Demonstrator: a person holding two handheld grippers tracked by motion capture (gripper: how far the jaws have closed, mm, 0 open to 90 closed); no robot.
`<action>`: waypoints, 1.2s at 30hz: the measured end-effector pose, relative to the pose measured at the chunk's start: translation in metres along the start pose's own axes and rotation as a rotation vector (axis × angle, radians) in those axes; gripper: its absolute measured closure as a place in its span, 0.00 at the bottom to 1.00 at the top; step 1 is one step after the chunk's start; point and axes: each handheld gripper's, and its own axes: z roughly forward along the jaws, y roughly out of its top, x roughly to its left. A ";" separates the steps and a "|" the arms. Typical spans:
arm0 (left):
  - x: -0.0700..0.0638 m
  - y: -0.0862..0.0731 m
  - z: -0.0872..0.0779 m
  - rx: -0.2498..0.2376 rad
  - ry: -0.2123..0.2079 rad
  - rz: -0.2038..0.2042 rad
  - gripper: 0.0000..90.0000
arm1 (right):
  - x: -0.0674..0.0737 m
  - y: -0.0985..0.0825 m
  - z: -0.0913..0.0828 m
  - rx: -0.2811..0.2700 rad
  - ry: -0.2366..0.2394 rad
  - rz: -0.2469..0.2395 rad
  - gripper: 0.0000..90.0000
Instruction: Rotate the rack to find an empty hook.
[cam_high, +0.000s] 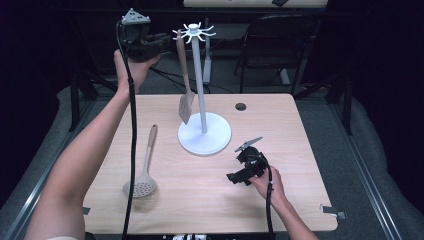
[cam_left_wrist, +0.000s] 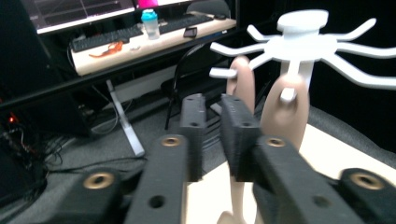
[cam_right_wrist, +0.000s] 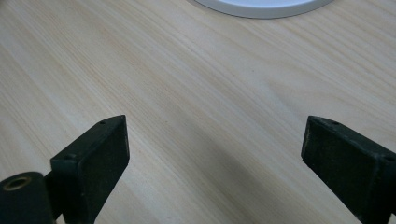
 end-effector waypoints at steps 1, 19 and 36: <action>0.001 -0.002 -0.001 0.005 0.003 -0.002 0.84 | 0.000 0.000 0.000 0.000 0.000 0.000 0.08; 0.000 -0.052 -0.012 0.170 0.008 0.004 0.24 | 0.002 0.001 0.002 0.002 0.003 0.008 0.08; -0.011 -0.128 -0.012 0.328 -0.007 -0.005 0.15 | 0.003 0.001 0.003 0.011 0.007 0.001 0.08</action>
